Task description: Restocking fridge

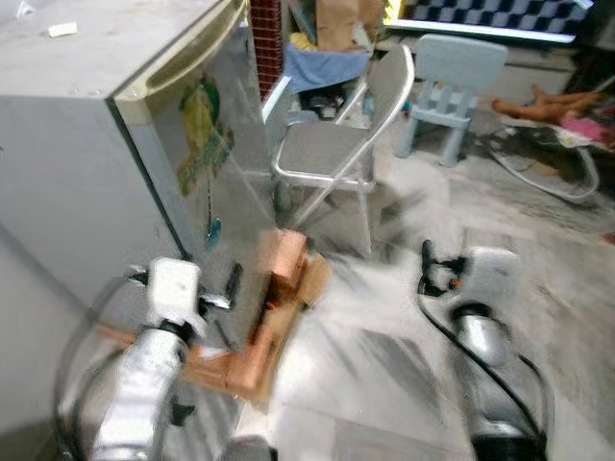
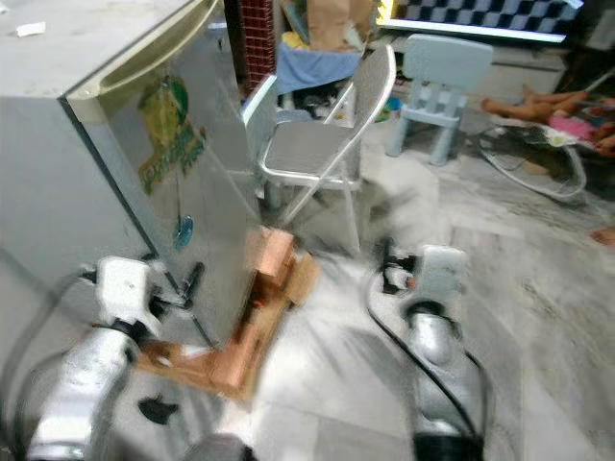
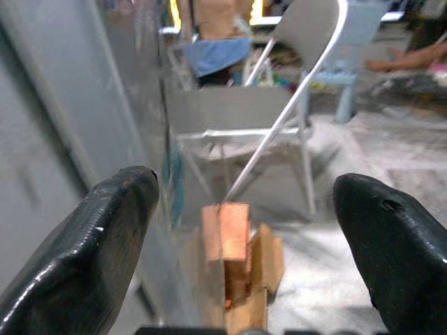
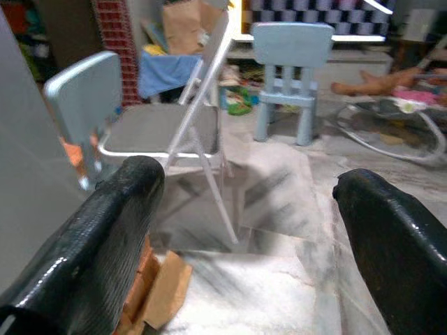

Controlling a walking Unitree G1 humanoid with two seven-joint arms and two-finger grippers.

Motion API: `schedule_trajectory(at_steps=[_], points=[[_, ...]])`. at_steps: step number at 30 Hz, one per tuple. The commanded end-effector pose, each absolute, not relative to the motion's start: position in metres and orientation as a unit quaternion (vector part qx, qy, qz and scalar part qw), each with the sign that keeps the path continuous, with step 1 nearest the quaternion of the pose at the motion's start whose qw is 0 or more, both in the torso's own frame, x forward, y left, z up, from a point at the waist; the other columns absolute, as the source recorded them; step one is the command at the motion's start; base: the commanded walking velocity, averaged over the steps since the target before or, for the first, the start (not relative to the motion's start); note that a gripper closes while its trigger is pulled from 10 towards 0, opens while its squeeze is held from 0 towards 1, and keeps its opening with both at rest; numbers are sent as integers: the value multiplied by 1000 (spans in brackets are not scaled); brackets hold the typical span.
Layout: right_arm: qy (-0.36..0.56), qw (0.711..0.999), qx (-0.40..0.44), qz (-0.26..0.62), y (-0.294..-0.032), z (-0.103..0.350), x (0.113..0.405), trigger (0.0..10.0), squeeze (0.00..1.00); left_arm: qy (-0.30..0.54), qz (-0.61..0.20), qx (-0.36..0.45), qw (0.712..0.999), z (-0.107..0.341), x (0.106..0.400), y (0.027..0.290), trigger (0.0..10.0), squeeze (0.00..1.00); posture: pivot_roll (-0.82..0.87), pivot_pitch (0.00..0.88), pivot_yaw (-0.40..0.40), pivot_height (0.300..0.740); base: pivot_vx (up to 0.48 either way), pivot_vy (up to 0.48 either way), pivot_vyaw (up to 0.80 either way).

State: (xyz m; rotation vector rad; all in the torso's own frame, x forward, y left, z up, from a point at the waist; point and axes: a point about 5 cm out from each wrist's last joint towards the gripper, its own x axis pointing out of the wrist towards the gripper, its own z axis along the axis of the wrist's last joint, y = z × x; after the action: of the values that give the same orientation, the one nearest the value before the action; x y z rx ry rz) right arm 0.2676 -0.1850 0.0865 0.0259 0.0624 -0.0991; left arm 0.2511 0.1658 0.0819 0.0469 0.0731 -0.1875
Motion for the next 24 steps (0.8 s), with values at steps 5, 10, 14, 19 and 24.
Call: schedule_trajectory(at_steps=[5, 10, 14, 19, 24], points=[[29, 999, 9, -45, -186, 90, 268, 10000, 0, 22, -89, 9, 996, 85, 250, 163, 10000, 0, 89, 0, -11, 740, 0, 354, 0], [38, 998, 9, -44, -186, 89, 262, 10000, 0, 28, -46, 16, 998, 83, 244, 173, 10000, 0, 89, 0, -21, 740, 0, 0, 0], [70, 996, -10, -55, -192, 80, 241, 10000, 0, 41, -14, 1, 999, 78, 234, 184, 10000, 0, 88, 1, -33, 740, 0, 0, 0], [106, 992, 34, -59, -189, 73, 229, 10000, 0, 43, -30, 1, 999, 76, 238, 179, 10000, 0, 89, 6, -50, 740, 0, 0, 0], [113, 993, 15, -31, -182, 77, 233, 10000, 0, 18, -79, -3, 997, 89, 262, 165, 10000, 0, 75, 7, -40, 740, 0, 0, 0]])
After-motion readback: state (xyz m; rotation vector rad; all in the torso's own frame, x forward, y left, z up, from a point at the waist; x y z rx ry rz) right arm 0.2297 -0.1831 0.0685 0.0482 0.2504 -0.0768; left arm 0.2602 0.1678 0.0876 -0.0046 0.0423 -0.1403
